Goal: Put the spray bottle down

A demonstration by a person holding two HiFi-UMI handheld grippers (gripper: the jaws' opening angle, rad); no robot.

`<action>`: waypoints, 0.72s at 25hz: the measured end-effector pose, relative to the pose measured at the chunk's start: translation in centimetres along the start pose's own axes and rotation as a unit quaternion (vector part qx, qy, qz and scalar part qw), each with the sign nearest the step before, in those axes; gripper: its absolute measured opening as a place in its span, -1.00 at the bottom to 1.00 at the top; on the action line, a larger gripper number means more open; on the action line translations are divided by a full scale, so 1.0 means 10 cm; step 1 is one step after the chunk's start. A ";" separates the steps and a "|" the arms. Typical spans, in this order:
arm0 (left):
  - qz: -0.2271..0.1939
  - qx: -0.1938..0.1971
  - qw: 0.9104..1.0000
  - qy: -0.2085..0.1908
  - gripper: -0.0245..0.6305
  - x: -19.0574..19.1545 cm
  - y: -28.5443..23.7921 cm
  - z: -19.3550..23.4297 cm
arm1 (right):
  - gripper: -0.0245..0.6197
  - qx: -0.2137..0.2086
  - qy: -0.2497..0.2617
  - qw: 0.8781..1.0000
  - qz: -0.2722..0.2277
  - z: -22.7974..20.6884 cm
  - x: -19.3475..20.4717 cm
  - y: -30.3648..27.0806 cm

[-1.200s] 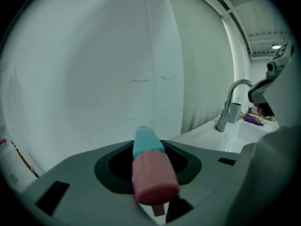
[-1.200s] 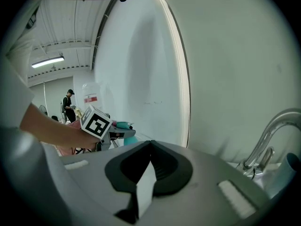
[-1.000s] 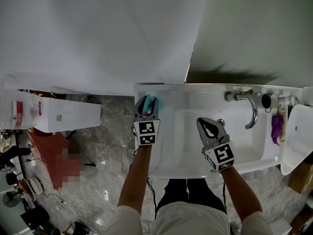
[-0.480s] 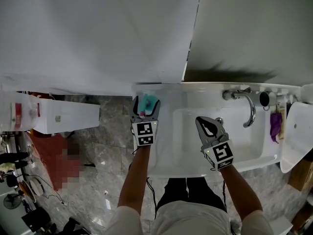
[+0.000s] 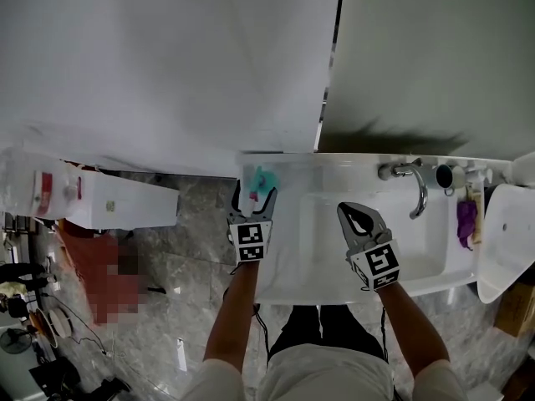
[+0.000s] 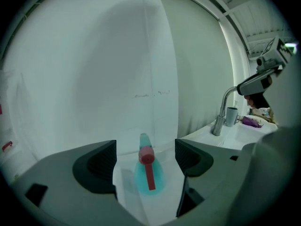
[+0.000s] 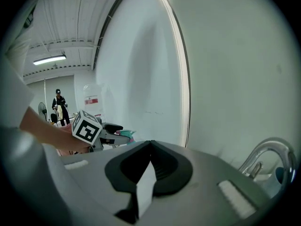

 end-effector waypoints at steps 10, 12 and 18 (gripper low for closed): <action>-0.006 0.020 1.000 0.007 0.20 -0.36 0.62 -0.14 | -0.89 0.038 0.001 0.999 -0.016 -0.03 -0.42 0.40; -0.011 0.024 1.000 0.009 0.20 -0.45 0.79 -0.18 | -0.89 0.046 0.001 0.999 -0.019 -0.01 -0.50 0.52; -0.024 0.039 0.999 -0.001 0.07 -0.67 1.28 -0.32 | -0.89 0.066 0.002 0.997 -0.036 0.11 -0.67 0.95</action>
Point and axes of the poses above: the fingertips, and each gripper's own axes: y backward along the fingers, z to its left, x out of its underside, the point moved 7 cm from there along y, backward along the fingers, and after that the axes turned 9 degrees about x, right-handed, at the moved point
